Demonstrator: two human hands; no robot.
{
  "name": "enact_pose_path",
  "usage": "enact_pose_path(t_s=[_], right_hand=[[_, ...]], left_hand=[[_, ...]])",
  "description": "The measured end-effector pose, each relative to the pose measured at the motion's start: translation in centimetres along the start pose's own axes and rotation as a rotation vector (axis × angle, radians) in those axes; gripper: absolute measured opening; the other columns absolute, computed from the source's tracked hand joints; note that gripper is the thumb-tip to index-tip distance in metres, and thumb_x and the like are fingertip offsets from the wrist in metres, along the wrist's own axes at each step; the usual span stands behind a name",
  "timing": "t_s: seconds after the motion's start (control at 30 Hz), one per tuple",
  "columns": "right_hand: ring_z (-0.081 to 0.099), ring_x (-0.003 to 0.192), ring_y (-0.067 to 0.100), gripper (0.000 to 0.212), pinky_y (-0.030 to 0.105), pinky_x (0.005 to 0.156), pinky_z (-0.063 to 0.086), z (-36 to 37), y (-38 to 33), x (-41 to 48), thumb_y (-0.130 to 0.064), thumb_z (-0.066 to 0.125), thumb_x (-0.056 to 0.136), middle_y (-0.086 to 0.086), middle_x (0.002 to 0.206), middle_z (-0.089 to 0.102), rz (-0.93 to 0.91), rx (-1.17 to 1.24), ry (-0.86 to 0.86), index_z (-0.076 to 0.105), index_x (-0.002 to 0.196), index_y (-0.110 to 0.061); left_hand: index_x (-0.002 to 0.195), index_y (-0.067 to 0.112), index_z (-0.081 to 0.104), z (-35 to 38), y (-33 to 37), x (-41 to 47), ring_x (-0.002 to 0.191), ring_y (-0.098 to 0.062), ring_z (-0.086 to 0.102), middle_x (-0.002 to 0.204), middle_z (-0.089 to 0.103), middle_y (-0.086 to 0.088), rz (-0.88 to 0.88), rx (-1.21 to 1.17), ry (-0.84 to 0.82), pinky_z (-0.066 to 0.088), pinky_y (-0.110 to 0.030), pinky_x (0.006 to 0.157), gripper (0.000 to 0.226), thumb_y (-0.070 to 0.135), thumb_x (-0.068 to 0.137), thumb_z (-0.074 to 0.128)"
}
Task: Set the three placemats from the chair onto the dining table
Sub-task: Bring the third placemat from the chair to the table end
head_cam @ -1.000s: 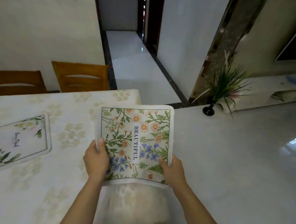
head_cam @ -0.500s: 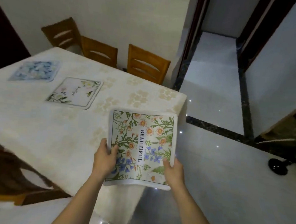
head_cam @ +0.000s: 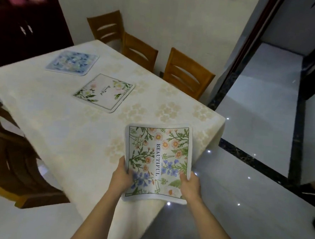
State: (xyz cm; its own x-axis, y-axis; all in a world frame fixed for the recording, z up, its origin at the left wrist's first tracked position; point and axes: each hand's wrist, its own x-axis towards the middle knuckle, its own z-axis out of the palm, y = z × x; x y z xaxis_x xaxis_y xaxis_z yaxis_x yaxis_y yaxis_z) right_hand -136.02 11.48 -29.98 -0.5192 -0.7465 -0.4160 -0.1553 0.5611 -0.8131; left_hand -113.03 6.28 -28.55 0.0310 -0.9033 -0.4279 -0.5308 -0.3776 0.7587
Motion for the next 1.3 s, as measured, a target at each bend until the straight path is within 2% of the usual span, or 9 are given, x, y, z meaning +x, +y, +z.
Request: enact_pose_path(t_s=[0.13, 0.27, 0.4, 0.53, 0.7, 0.8, 0.97, 1.13, 1.3], right_hand=[[0.066, 0.09, 0.023, 0.02, 0.03, 0.076, 0.054, 0.4, -0.9, 3.1, -0.019, 0.056, 0.102, 0.004, 0.099, 0.07, -0.012, -0.059, -0.064, 0.068, 0.113, -0.008], [0.064, 0.085, 0.02, 0.01, 0.019, 0.059, 0.049, 0.7, -2.0, 7.5, -0.017, 0.053, 0.103, 0.002, 0.097, 0.067, -0.077, -0.125, -0.193, 0.061, 0.109, -0.014], [0.068, 0.093, 0.031, 0.018, 0.043, 0.08, 0.06, 1.1, -2.2, 13.0, -0.016, 0.055, 0.102, 0.015, 0.107, 0.071, -0.091, -0.211, -0.276, 0.063, 0.113, -0.004], [0.069, 0.097, 0.034, 0.023, 0.048, 0.083, 0.06, 0.3, -2.2, 18.0, -0.024, 0.054, 0.102, 0.014, 0.108, 0.072, -0.15, -0.283, -0.347, 0.064, 0.113, -0.007], [0.069, 0.096, 0.032, 0.03, 0.032, 0.071, 0.051, -1.6, -2.0, 21.9, -0.032, 0.051, 0.103, 0.011, 0.106, 0.074, -0.299, -0.548, -0.386, 0.065, 0.113, -0.008], [0.059, 0.109, 0.031, 0.04, 0.04, 0.093, 0.048, -2.5, -1.8, 23.7, -0.042, 0.061, 0.095, 0.012, 0.117, 0.067, -0.453, -0.804, -0.315, 0.06, 0.12, -0.011], [0.029, 0.147, 0.036, 0.1, 0.046, 0.121, 0.023, -1.4, -3.3, 24.4, -0.044, 0.078, 0.081, 0.017, 0.16, 0.031, -0.767, -0.919, -0.281, 0.024, 0.157, -0.007], [-0.016, 0.155, 0.028, 0.106, 0.041, 0.125, -0.008, 1.3, -3.1, 23.4, -0.073, 0.046, 0.088, 0.008, 0.168, -0.016, -0.88, -1.132, -0.622, -0.007, 0.161, -0.018], [-0.015, 0.155, 0.03, 0.105, 0.046, 0.126, -0.005, 1.7, -3.3, 22.9, -0.076, 0.047, 0.086, 0.007, 0.169, -0.013, -0.809, -1.106, -0.633, -0.001, 0.162, -0.023]], left_hand=[[0.148, 0.027, 0.027, 1.7, -0.9, 0.9, 0.114, -0.037, 0.063, 0.134, 0.061, -0.009, -0.127, -0.023, -0.005, 0.055, -0.049, 0.092, 0.058, 0.017, 0.098, 0.054], [0.15, 0.035, 0.02, 3.3, -0.1, 2.3, 0.106, -0.042, 0.06, 0.134, 0.056, -0.014, -0.271, -0.107, 0.007, 0.06, -0.05, 0.06, 0.06, 0.022, 0.099, 0.049], [0.152, 0.031, 0.021, 5.1, 2.5, 3.4, 0.111, -0.045, 0.059, 0.135, 0.056, -0.017, -0.332, -0.098, 0.117, 0.061, -0.057, 0.07, 0.07, 0.037, 0.09, 0.051], [0.153, 0.025, 0.022, 8.2, 4.0, 5.0, 0.115, -0.043, 0.059, 0.136, 0.057, -0.017, -0.366, -0.101, 0.196, 0.057, -0.046, 0.077, 0.062, 0.024, 0.097, 0.05], [0.152, 0.021, 0.025, 11.8, 4.6, 6.6, 0.106, -0.038, 0.06, 0.132, 0.058, -0.019, -0.451, -0.124, 0.331, 0.048, -0.03, 0.058, 0.055, 0.011, 0.1, 0.042], [0.156, 0.026, 0.019, 12.7, 4.8, 6.5, 0.11, -0.036, 0.057, 0.135, 0.051, -0.017, -0.491, -0.098, 0.345, 0.058, -0.044, 0.077, 0.064, 0.016, 0.099, 0.045], [0.159, 0.032, -0.005, 13.9, 5.9, 6.2, 0.149, -0.041, 0.016, 0.165, 0.007, -0.012, -0.473, 0.488, 0.368, 0.023, -0.052, 0.119, 0.081, 0.042, 0.1, 0.049], [0.159, 0.035, -0.009, 15.9, 7.0, 8.9, 0.151, -0.044, -0.02, 0.166, -0.026, -0.004, -0.463, 0.459, 0.06, 0.001, -0.063, 0.121, 0.096, 0.058, 0.092, 0.056], [0.157, 0.04, -0.014, 15.2, 5.9, 8.8, 0.152, -0.039, -0.019, 0.166, -0.025, 0.001, -0.444, 0.455, 0.068, 0.003, -0.06, 0.122, 0.105, 0.059, 0.089, 0.063]])
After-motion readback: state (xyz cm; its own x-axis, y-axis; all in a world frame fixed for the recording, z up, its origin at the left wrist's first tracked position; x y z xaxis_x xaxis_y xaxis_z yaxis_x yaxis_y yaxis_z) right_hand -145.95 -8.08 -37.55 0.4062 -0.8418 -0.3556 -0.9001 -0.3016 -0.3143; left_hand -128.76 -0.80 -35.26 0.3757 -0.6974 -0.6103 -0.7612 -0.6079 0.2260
